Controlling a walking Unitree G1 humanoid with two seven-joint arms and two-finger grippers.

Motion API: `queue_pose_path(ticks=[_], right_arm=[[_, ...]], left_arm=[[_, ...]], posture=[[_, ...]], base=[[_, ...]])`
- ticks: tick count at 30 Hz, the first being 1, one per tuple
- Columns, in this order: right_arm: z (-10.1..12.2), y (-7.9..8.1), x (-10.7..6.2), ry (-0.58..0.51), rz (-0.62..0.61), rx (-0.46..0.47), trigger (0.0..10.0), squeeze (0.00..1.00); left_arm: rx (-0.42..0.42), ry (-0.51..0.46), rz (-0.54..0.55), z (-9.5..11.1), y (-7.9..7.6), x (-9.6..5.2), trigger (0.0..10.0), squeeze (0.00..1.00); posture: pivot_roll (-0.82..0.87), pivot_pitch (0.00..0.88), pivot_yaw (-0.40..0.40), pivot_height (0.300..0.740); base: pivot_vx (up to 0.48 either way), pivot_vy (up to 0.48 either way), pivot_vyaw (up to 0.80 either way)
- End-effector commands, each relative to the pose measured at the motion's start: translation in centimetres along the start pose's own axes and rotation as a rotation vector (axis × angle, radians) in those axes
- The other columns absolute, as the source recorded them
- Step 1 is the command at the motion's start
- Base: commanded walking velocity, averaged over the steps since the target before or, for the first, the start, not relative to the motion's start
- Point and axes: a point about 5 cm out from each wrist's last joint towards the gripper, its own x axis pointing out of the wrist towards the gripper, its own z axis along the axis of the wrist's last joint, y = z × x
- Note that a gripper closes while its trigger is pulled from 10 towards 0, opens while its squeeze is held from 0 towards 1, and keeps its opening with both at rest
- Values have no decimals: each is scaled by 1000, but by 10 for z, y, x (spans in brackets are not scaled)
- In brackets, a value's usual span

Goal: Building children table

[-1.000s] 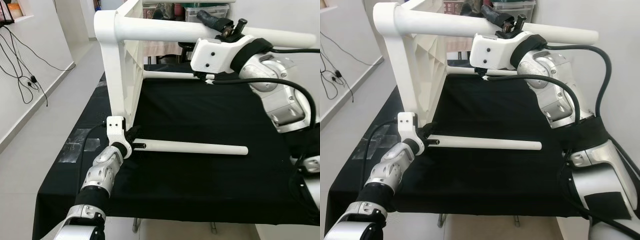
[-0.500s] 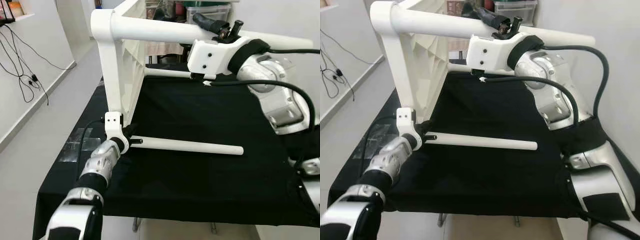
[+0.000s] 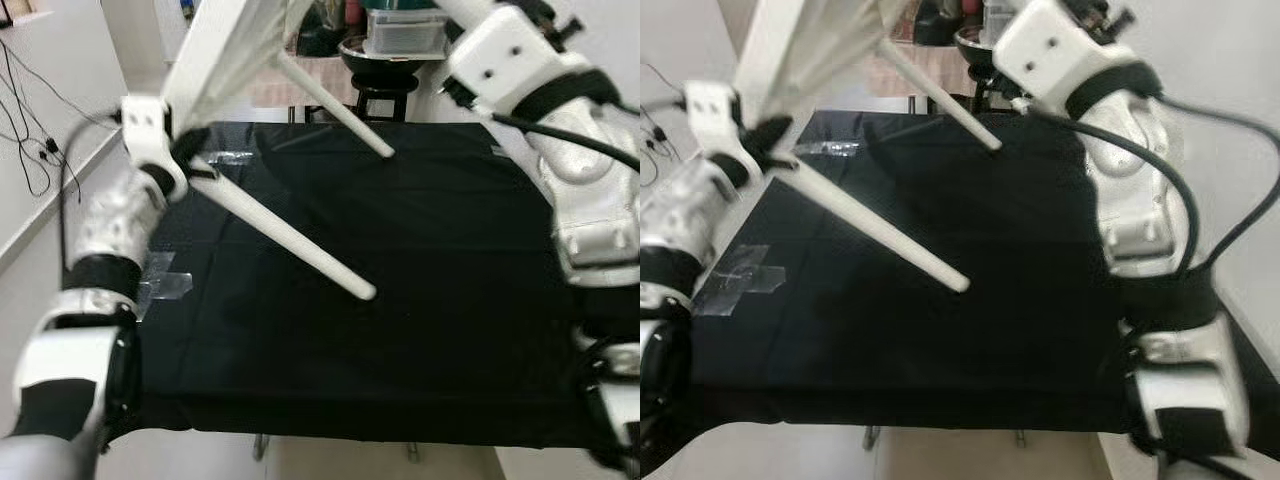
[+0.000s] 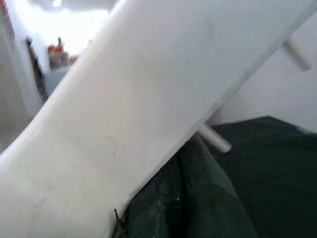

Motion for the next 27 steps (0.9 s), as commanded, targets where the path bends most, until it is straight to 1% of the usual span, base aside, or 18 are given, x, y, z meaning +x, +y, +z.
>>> queue_pose_path(ticks=[1,3,4,6,8,9,11,14,15,16,17,19,20,21,23,25,26,27], right_arm=[[-61,12,-15,323,47,90,0,0],[-74,61,-34,413,130,274,0,0],[-77,91,-45,453,187,347,0,0],[-77,91,-45,453,187,347,0,0],[-81,131,-63,519,254,452,0,0],[-81,131,-63,519,254,452,0,0],[-85,156,-74,572,277,500,0,0],[-85,163,-74,579,273,524,0,0],[-87,164,-73,583,244,501,9020,0],[-88,161,-69,571,206,483,10000,380],[-90,157,-66,559,179,467,10000,1000],[-90,157,-66,559,179,467,10000,1000],[-92,154,-66,553,165,460,10000,1000],[-92,154,-66,553,165,460,10000,1000],[-96,144,-68,546,143,453,10000,1000],[-96,144,-68,546,143,453,10000,1000],[-97,138,-76,535,147,463,10000,1000],[-97,138,-76,535,147,463,10000,1000]], left_arm=[[72,-111,92,39,31,-6,10000,0],[118,-172,-7,69,17,4,10000,0],[131,-183,-51,75,8,7,10000,0],[131,-183,-51,75,8,7,10000,0],[132,-174,-113,70,-7,10,10000,0],[132,-174,-113,70,-7,10,10000,0],[96,-141,-163,55,-20,10,10000,0],[85,-119,-187,45,-27,8,10000,0],[65,-95,-211,34,-35,6,10000,0],[27,-68,-235,21,-45,2,10000,0],[-4,-38,-263,6,-57,-3,10000,0],[-4,-38,-263,6,-57,-3,10000,0],[-37,-14,-285,-4,-66,-8,10000,0],[-37,-14,-285,-4,-66,-8,10000,0],[-92,36,-332,-23,-82,-21,10000,0],[-92,36,-332,-23,-82,-21,10000,0],[-122,71,-352,-36,-91,-31,10000,0],[-122,71,-352,-36,-91,-31,10000,0]], posture=[[-73,0,31,740],[-38,0,35,740],[-36,0,41,740],[-36,0,41,740],[-30,0,44,740],[-30,0,44,740],[-30,0,52,740],[-31,0,58,740],[-34,0,62,740],[-37,0,65,740],[-41,0,68,740],[-41,0,68,740],[-42,0,68,740],[-42,0,68,740],[-48,0,67,740],[-48,0,67,740],[-56,0,71,740],[-56,0,71,740]], base=[[0,0,0],[0,0,0],[0,0,0],[0,0,0],[0,0,0],[0,0,0],[0,0,0],[0,0,0],[0,0,0],[0,0,0],[0,0,0],[0,0,0],[0,0,0],[0,0,0],[0,0,0],[0,0,0],[0,0,0],[0,0,0]])
